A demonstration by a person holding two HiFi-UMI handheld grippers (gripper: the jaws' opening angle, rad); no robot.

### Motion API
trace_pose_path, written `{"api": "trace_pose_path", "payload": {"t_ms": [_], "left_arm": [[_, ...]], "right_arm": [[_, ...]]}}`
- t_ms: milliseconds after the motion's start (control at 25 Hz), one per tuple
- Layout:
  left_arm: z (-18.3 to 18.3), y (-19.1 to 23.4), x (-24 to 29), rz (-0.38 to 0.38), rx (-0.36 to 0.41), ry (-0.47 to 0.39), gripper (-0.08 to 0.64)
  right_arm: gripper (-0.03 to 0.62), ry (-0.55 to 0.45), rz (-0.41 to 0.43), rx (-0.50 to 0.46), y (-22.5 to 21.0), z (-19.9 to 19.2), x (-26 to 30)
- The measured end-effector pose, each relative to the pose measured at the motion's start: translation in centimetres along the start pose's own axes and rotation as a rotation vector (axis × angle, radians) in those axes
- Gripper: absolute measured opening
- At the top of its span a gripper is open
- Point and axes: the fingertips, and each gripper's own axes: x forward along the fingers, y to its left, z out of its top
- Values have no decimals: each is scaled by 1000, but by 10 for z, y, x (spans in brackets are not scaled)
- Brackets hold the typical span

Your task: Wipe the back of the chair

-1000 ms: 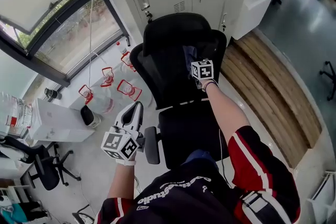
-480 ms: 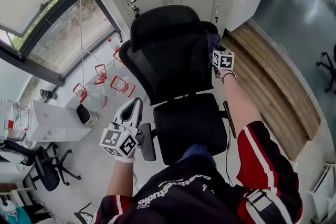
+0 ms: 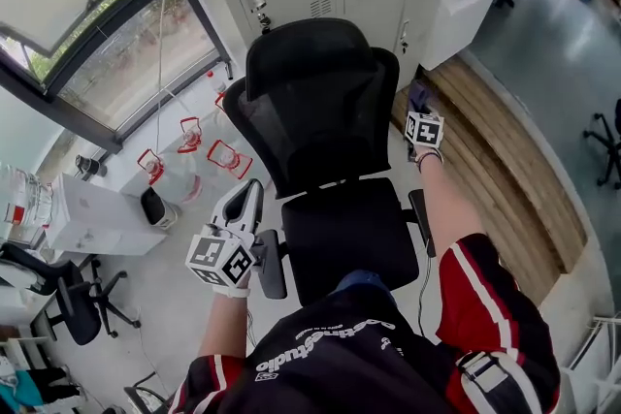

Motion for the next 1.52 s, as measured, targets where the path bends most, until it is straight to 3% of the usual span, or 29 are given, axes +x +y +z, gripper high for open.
{"api": "trace_pose_path", "payload": {"t_ms": [200, 560, 1000, 1240, 1520], "left_arm": [[12, 7, -19, 41, -13, -52, 25], [0, 35, -60, 155, -93, -100, 25], [-12, 77, -121, 308, -110, -111, 25], [-20, 99, -139, 370, -135, -104, 25], [-41, 116, -147, 405, -161, -70, 25]], "right_arm": [[61, -9, 59, 6, 58, -5, -12], [61, 9, 228, -64, 212, -44, -44], [60, 90, 565, -138, 406, -91, -67], [60, 156, 693, -171, 479, -125, -68], [60, 197, 749, -195, 522, -150, -48]]}}
